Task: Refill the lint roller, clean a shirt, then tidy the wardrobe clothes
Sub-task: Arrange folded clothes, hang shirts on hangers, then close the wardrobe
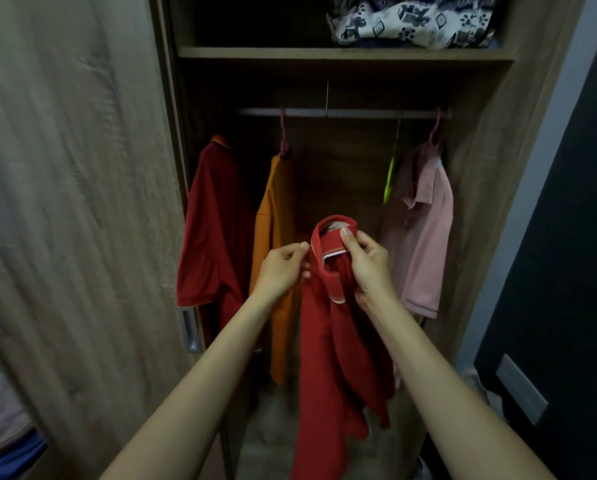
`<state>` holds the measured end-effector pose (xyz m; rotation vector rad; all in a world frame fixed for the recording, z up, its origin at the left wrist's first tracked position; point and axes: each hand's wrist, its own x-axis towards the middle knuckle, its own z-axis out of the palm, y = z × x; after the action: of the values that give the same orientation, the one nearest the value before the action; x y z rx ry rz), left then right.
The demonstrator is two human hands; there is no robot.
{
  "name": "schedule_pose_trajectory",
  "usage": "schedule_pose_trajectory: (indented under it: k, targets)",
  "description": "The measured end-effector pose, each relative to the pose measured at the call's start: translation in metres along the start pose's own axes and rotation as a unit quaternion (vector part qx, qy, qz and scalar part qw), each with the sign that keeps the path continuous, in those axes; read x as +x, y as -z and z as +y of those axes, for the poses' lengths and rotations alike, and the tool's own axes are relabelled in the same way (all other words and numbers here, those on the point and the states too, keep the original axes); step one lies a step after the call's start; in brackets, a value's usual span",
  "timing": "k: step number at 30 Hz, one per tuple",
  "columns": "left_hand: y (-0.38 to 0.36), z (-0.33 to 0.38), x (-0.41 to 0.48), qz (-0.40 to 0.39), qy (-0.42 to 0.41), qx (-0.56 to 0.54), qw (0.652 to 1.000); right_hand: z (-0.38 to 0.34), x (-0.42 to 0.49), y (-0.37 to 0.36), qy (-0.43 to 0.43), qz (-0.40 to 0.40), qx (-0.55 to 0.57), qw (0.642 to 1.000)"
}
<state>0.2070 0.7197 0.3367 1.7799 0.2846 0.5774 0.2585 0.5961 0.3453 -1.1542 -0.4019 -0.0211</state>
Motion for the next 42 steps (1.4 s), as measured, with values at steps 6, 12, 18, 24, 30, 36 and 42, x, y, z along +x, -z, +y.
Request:
schedule_pose_trajectory:
  k: [6, 12, 18, 24, 30, 36, 42]
  targets:
    - [0.001, -0.009, -0.019, -0.12, 0.07, -0.145, 0.98, 0.007, -0.005, 0.006, -0.035, 0.025, 0.014, 0.999]
    - [0.01, -0.024, -0.02, -0.2, 0.048, -0.178, 0.962, -0.003, -0.003, 0.019, -0.056, 0.027, 0.002, 0.998]
    - [0.035, -0.014, -0.005, -0.141, -0.075, -0.051, 0.986, -0.012, 0.002, 0.037, -0.012, 0.021, -0.062, 0.998]
    - [0.053, -0.002, 0.004, -0.18, -0.158, -0.004, 0.971, -0.024, 0.003, 0.037, -0.027, 0.055, -0.007, 0.998]
    - [0.048, -0.006, 0.015, -0.047, -0.304, 0.11, 0.945, -0.027, 0.005, 0.028, -0.017, 0.064, 0.052, 0.996]
    - [0.05, -0.029, 0.024, 0.096, -0.234, 0.242, 0.937, -0.034, 0.015, 0.033, 0.007, 0.063, 0.078, 0.995]
    - [0.043, -0.01, 0.03, -0.084, 0.01, 0.001, 0.996, -0.03, 0.023, 0.045, -0.003, 0.079, 0.07, 0.994]
